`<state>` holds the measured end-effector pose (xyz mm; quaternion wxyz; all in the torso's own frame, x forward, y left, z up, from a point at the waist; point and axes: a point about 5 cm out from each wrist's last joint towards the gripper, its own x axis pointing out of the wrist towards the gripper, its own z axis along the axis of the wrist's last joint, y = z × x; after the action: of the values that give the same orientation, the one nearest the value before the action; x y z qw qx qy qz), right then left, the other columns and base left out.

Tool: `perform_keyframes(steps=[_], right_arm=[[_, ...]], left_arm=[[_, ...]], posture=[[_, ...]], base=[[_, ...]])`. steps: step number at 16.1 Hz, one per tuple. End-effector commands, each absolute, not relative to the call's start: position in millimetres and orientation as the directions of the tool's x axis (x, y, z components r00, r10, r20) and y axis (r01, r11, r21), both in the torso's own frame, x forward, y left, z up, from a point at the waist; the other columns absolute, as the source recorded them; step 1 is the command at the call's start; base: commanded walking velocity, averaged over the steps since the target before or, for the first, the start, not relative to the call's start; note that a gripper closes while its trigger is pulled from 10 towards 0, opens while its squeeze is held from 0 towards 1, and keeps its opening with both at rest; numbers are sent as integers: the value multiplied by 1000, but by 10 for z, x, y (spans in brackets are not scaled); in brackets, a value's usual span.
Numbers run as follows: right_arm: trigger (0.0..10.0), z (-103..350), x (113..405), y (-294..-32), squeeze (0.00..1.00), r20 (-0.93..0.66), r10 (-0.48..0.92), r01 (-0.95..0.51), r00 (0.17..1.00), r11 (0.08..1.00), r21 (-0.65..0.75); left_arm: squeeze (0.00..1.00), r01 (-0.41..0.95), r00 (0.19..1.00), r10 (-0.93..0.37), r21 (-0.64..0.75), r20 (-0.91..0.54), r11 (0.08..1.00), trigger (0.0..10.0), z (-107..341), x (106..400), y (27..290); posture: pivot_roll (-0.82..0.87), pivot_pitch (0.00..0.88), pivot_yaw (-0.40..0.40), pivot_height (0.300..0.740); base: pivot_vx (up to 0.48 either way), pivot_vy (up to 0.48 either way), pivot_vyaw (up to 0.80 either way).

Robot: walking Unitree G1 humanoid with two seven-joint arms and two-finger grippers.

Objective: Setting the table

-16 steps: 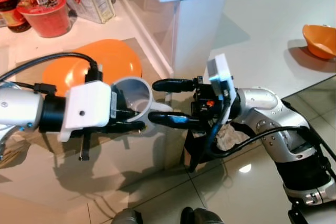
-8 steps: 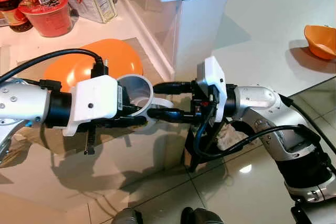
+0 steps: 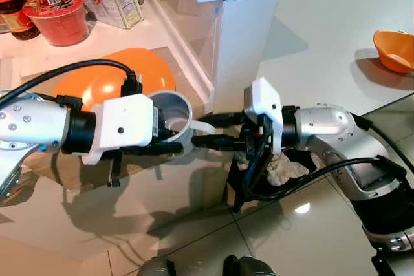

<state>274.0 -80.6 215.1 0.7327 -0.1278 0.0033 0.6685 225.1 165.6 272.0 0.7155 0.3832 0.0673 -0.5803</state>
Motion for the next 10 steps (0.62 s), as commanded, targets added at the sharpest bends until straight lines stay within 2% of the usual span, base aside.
perform_keyframes(steps=[1,5,7,8,9,10], right_arm=[[0,2137,2739,-813,0,-191,975,-979,115,79,-187],[0,2186,2820,-738,0,-118,976,-965,181,153,-215],[0,2240,2845,-698,0,-68,977,-958,203,183,-221],[0,2247,2850,-693,0,-62,977,-957,206,188,-222],[0,2247,2852,-685,0,-59,977,-956,207,189,-224],[0,2241,2850,-680,0,-59,977,-956,204,186,-225]], left_arm=[[0,867,329,-768,497,-549,15,10000,2750,2255,1644],[0,855,347,-764,518,-544,20,10000,2744,2297,1631],[82,854,345,-767,520,-541,17,10000,2745,2305,1627],[82,854,343,-768,519,-540,17,10000,2746,2305,1625],[659,854,344,-772,520,-534,20,10000,2744,2310,1621],[1000,854,345,-778,519,-525,29,10000,2744,2317,1618]], posture=[[-62,89,-9,740],[-60,78,-12,740],[-61,74,-14,740],[-61,74,-14,740],[-61,73,-13,740],[-61,72,-15,740]], base=[[0,0,0],[0,0,0],[0,0,0],[0,0,0],[0,0,0],[0,0,0]])
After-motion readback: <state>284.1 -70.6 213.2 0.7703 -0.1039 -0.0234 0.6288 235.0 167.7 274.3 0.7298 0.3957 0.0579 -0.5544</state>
